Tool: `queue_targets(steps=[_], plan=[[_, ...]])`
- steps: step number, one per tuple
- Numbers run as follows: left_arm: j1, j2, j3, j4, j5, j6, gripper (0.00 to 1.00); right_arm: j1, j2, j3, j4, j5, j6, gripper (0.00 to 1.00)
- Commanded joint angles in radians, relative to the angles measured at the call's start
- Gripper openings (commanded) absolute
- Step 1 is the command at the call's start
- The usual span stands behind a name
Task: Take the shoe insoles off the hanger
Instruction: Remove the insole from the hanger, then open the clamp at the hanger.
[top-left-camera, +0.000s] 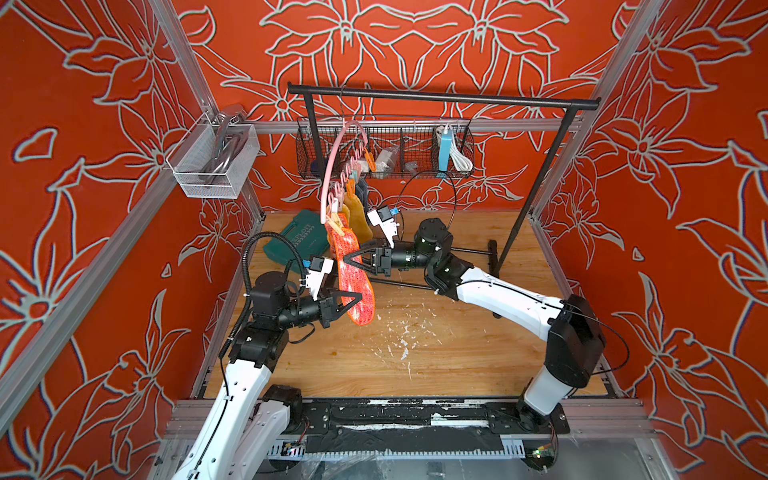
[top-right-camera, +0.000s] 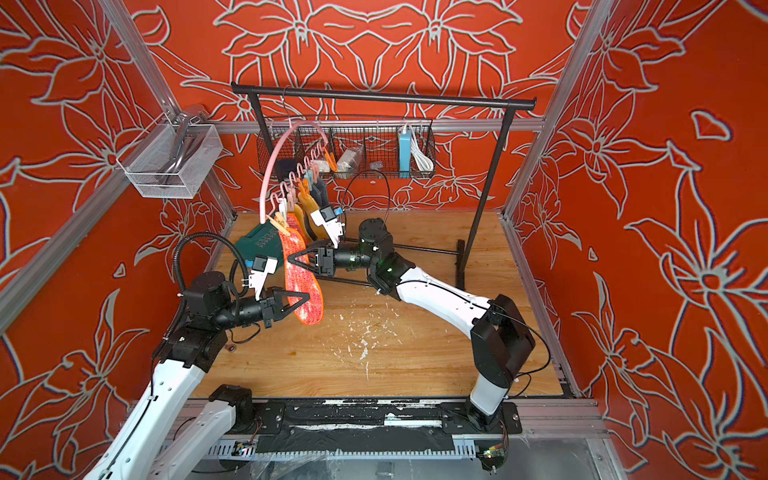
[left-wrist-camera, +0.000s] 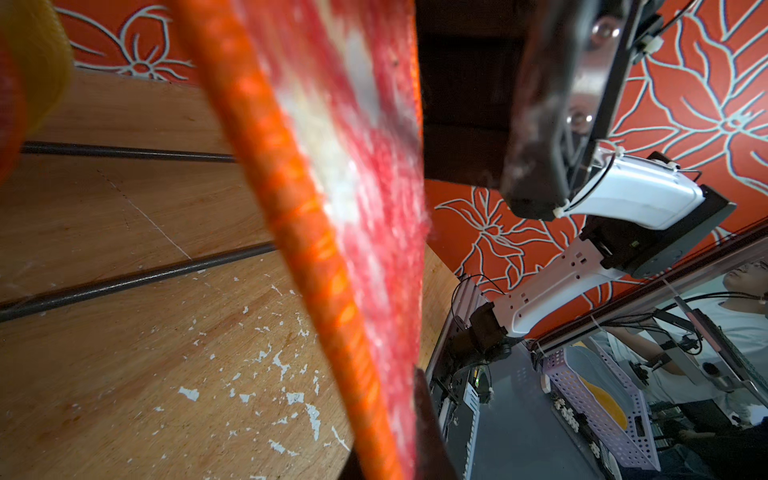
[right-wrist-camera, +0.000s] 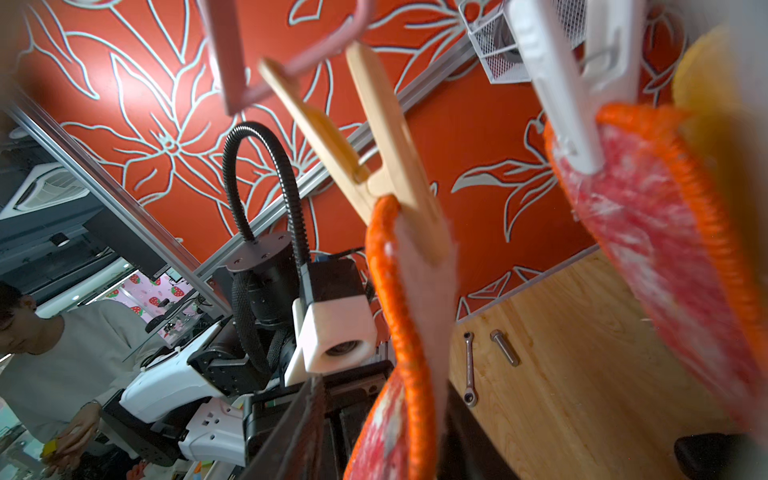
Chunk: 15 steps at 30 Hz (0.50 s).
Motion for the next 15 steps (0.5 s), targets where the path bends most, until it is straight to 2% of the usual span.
queue_targets(steps=[1, 5, 11, 15], plan=[[-0.005, -0.002, -0.001, 0.038, 0.051, 0.001, 0.00, -0.030, 0.010, 0.072, 0.063, -0.008, -0.054, 0.49], [-0.005, 0.000, 0.000, 0.038, 0.055, 0.003, 0.00, -0.035, 0.022, 0.139, -0.013, -0.002, -0.184, 0.57], [-0.008, -0.005, -0.003, 0.040, 0.060, 0.001, 0.00, -0.034, 0.050, 0.233, -0.156, 0.074, -0.361, 0.66], [-0.011, -0.005, -0.005, 0.038, 0.060, 0.001, 0.00, -0.035, 0.080, 0.278, -0.215, 0.137, -0.425, 0.70]])
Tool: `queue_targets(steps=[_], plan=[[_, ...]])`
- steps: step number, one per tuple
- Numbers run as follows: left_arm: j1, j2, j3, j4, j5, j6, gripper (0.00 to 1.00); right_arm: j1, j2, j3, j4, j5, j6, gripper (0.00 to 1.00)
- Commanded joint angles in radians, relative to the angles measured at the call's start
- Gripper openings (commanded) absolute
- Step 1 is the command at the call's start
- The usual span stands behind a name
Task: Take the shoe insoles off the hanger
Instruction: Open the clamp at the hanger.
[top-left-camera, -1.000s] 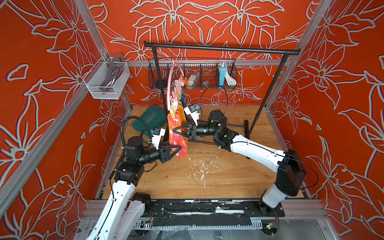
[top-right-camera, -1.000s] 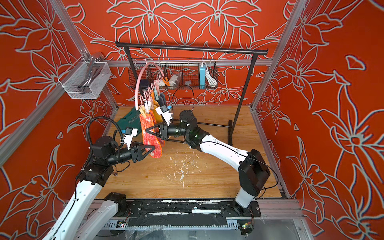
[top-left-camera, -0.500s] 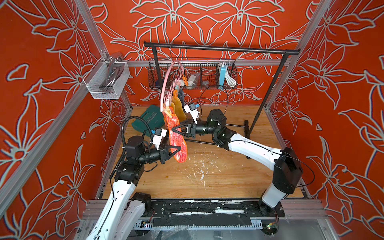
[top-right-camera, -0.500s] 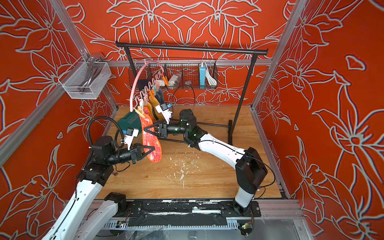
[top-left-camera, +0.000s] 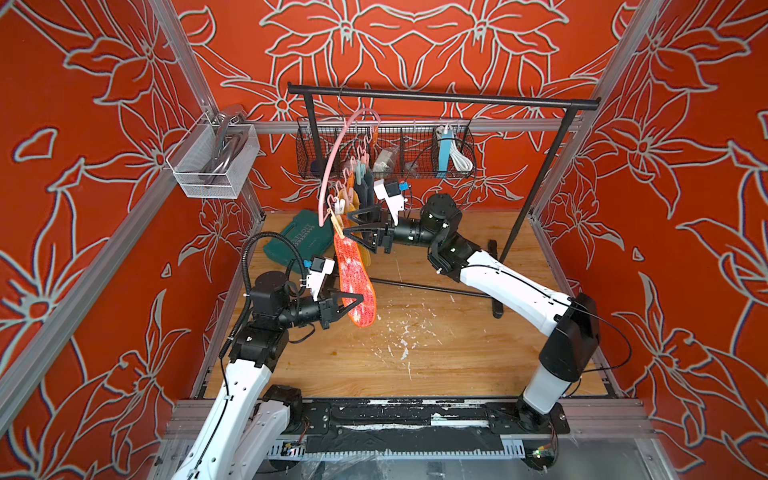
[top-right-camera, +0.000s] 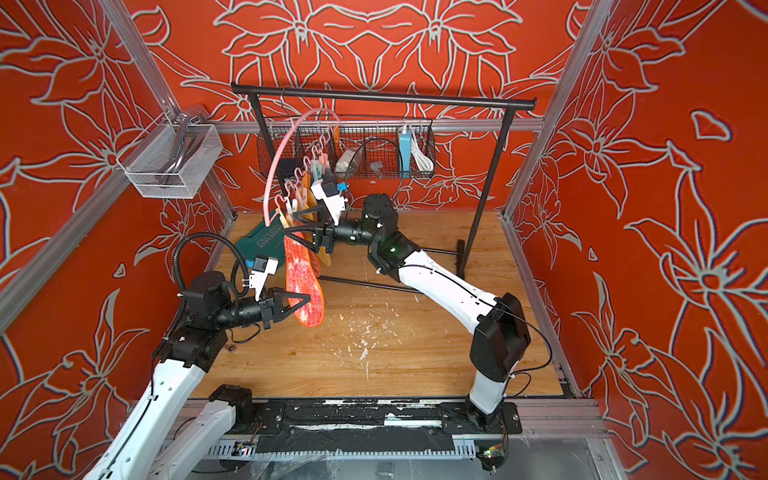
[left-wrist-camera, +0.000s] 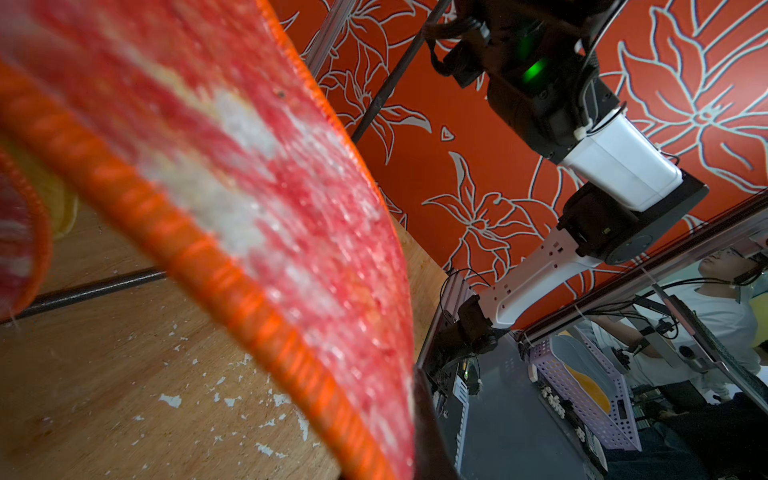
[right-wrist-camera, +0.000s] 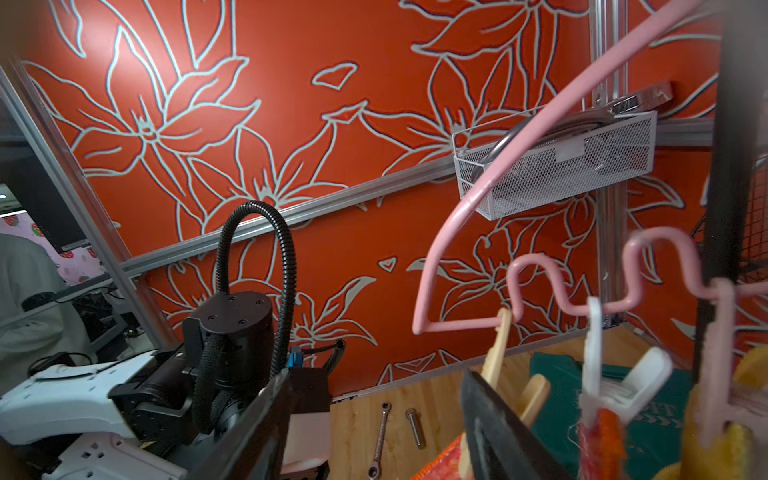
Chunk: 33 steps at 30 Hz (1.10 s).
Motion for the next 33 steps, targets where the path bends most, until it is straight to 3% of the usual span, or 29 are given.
queue_targets(steps=[1, 7, 17, 22, 27, 33], plan=[[-0.012, -0.006, -0.007, 0.028, 0.025, 0.005, 0.00, -0.001, 0.041, 0.046, -0.078, 0.071, -0.099, 0.71], [-0.019, -0.009, -0.007, 0.023, 0.022, 0.008, 0.00, -0.002, 0.095, 0.110, -0.150, 0.127, -0.078, 0.73], [-0.027, -0.026, -0.008, 0.014, 0.021, 0.019, 0.00, -0.002, 0.182, 0.210, -0.178, 0.149, 0.051, 0.67], [-0.030, -0.025, -0.005, 0.001, 0.013, 0.028, 0.00, 0.002, 0.218, 0.251, -0.152, 0.121, 0.112, 0.50], [-0.030, -0.025, -0.002, -0.017, -0.003, 0.034, 0.00, 0.003, 0.234, 0.273, -0.117, 0.082, 0.165, 0.27], [-0.032, -0.032, 0.001, -0.037, -0.016, 0.037, 0.00, 0.003, 0.220, 0.264, -0.130, 0.093, 0.162, 0.24]])
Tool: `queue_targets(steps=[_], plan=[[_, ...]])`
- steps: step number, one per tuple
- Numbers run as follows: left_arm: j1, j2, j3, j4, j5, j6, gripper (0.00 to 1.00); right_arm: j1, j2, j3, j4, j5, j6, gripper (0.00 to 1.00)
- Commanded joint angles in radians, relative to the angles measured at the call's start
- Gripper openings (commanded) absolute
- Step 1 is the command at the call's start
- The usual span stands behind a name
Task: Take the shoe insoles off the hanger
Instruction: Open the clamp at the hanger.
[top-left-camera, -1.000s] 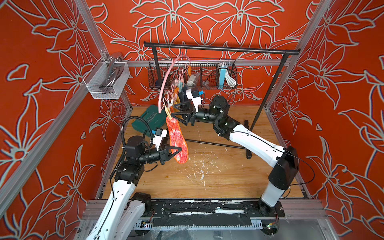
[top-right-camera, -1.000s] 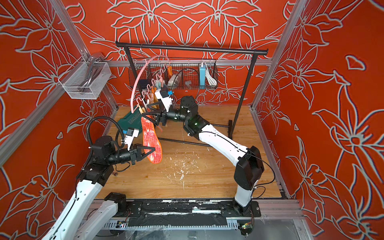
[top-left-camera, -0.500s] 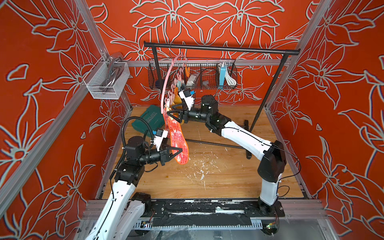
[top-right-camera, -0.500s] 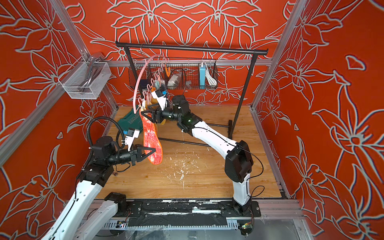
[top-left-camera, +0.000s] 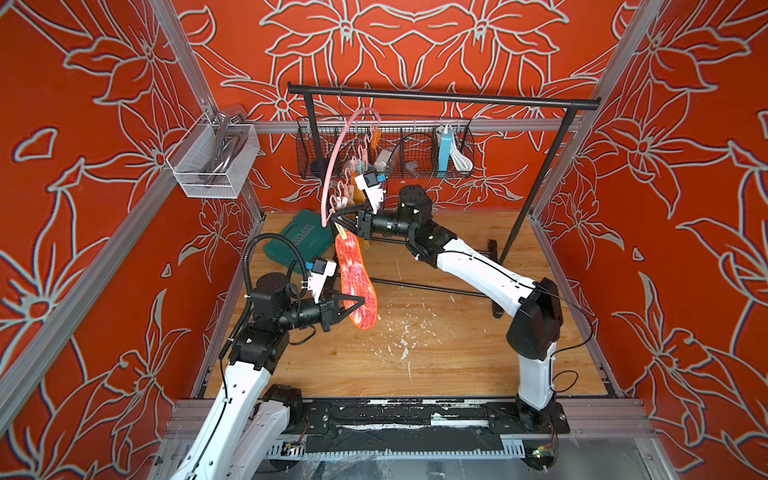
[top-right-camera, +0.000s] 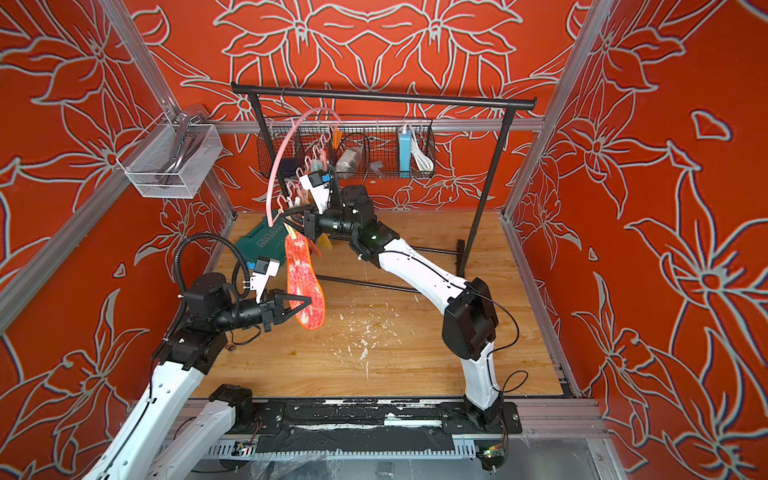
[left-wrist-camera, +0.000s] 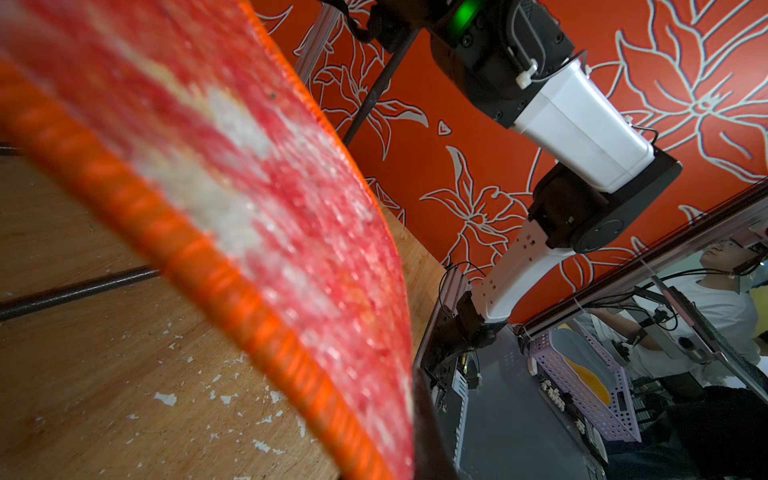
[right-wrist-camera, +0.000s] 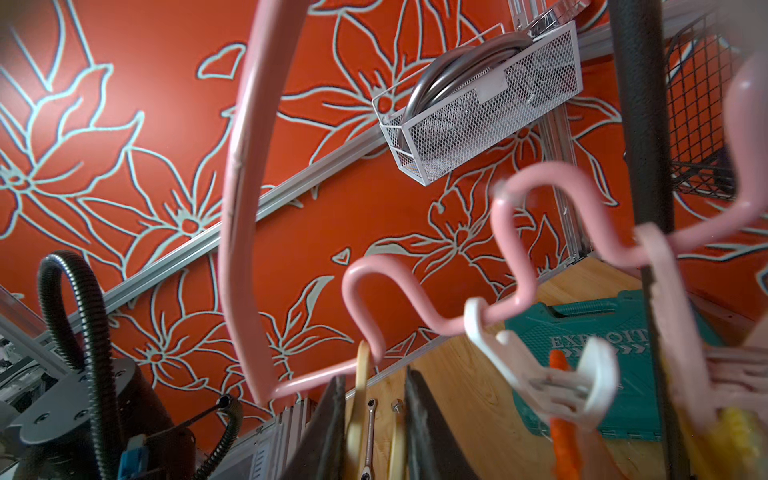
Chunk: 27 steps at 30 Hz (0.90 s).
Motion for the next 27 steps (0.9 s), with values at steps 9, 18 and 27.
queue_targets(steps=[9, 18, 27], plan=[[-0.032, 0.015, -0.010, -0.016, -0.019, -0.008, 0.00, 0.002, -0.001, 0.025, 0.027, 0.007, 0.028, 0.21], [-0.116, 0.068, -0.014, -0.054, -0.059, -0.011, 0.00, -0.001, 0.003, 0.032, 0.030, 0.013, 0.028, 0.21], [-0.191, 0.077, -0.004, -0.093, -0.082, 0.053, 0.00, -0.002, -0.011, 0.012, 0.017, 0.002, 0.026, 0.32]])
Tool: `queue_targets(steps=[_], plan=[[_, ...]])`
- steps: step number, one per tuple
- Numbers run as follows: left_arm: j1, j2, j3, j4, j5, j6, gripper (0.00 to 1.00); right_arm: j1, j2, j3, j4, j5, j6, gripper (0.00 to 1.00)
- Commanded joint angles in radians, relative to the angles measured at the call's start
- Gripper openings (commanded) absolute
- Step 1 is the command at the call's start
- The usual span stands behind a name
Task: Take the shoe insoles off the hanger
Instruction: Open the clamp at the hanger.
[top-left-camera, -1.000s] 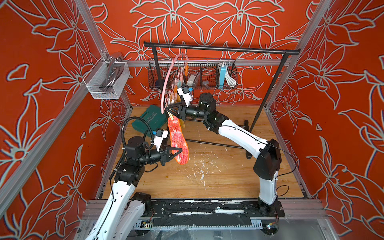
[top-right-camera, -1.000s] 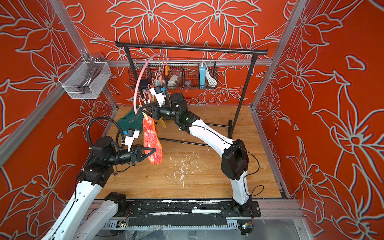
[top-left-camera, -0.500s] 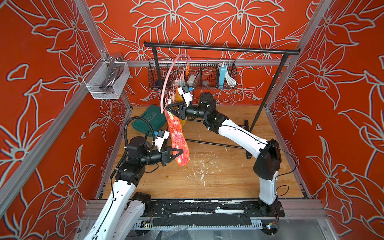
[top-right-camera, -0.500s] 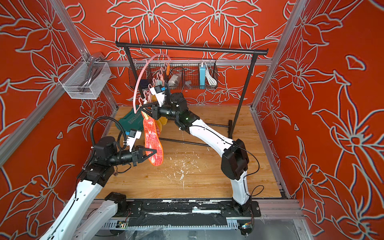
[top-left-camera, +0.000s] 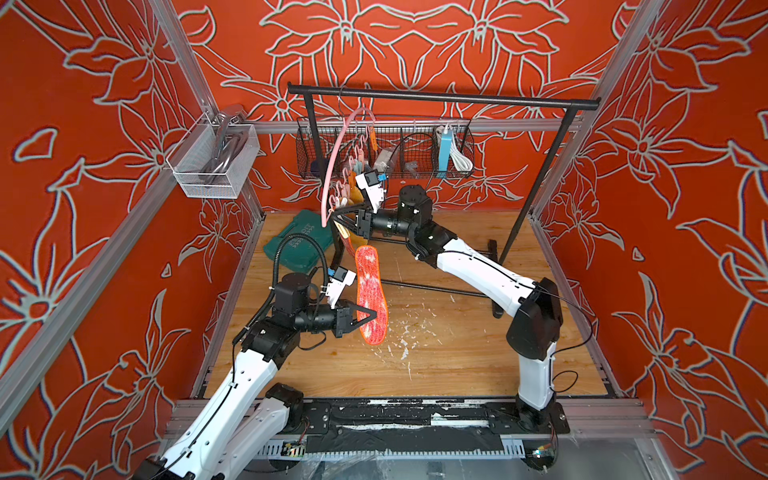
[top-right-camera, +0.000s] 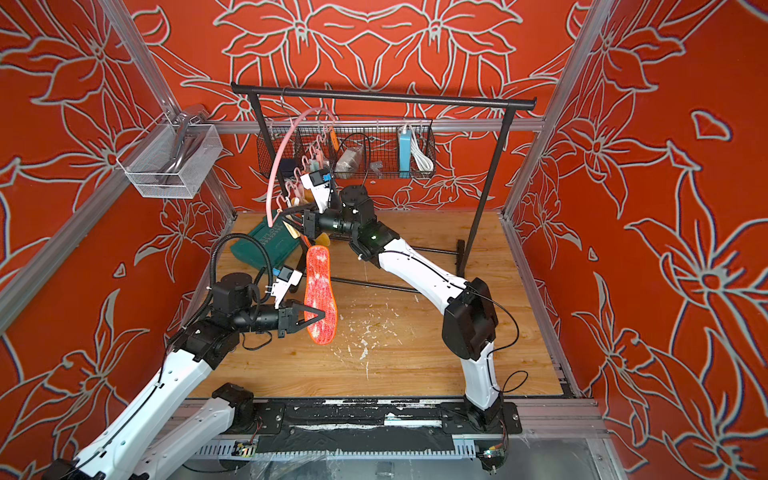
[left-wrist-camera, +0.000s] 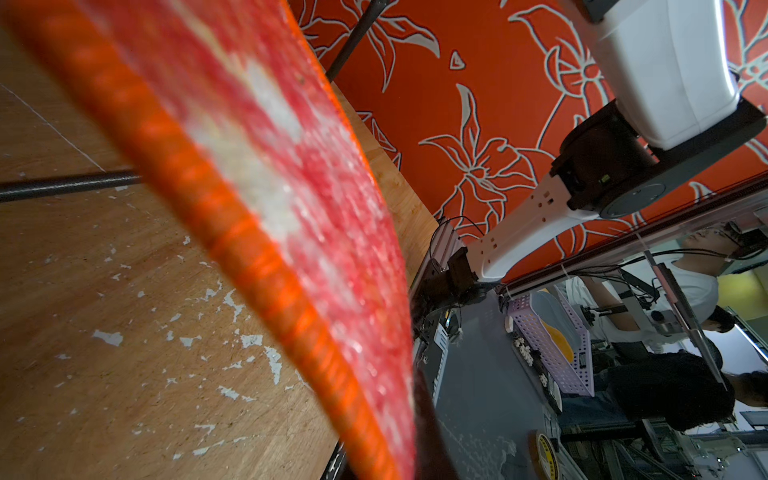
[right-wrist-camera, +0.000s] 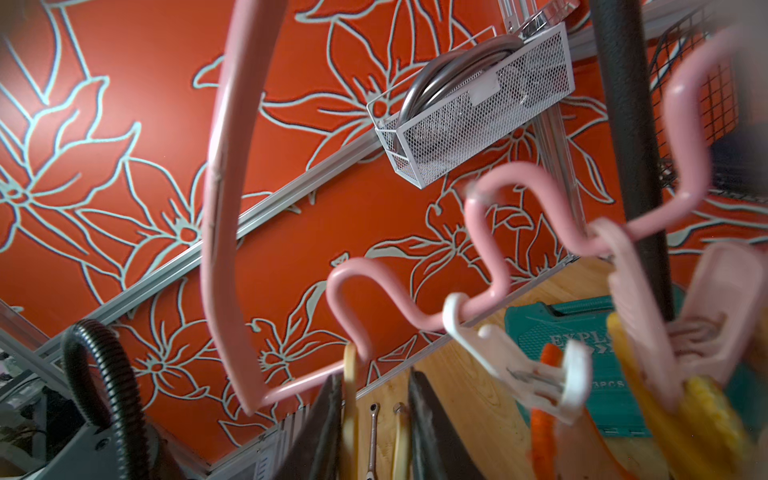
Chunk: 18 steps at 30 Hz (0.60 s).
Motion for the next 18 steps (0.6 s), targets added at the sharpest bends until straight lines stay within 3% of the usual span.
queue_targets(steps=[1, 9, 18], plan=[[-0.023, -0.006, 0.003, -0.005, -0.002, 0.055, 0.00, -0.005, -0.018, 0.007, 0.005, -0.017, 0.000, 0.36], [-0.053, -0.012, -0.001, -0.020, -0.032, 0.089, 0.00, -0.016, -0.166, -0.139, -0.055, -0.024, -0.111, 0.61], [-0.074, -0.051, -0.010, -0.012, -0.033, 0.139, 0.00, -0.037, -0.387, -0.373, -0.137, 0.015, -0.234, 0.66]])
